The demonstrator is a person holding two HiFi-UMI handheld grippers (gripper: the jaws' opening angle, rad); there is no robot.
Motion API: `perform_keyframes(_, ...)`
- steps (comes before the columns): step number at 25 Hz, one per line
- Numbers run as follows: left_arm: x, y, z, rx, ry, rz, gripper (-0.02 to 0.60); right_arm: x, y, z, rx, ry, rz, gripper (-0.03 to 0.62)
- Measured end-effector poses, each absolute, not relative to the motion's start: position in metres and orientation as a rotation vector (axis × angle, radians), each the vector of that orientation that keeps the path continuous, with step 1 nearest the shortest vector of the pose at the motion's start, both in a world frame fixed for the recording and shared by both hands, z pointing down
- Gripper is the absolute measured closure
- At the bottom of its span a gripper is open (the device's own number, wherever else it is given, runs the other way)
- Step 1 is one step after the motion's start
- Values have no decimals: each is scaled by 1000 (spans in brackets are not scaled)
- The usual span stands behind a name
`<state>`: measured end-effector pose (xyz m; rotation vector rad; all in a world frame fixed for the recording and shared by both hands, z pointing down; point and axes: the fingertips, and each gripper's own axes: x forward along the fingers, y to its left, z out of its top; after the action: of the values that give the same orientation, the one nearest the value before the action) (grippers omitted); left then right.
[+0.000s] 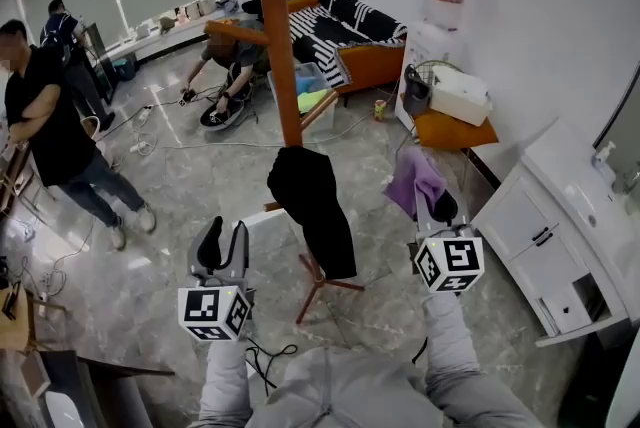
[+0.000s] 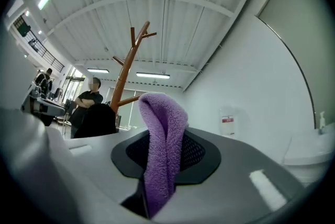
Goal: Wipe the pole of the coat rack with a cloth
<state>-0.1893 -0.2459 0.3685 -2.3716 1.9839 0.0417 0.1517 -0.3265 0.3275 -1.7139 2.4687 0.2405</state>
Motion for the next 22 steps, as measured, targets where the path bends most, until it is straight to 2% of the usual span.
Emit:
perform_keyframes(7, -196, -249, 363, -2358, 1977, 51, 410, 163, -313, 348, -1733, 2405, 127, 514)
perform_keyframes(22, -200, -255, 367, -2373, 1973, 45, 410, 133, -297, 369, -1668, 2427, 31, 514)
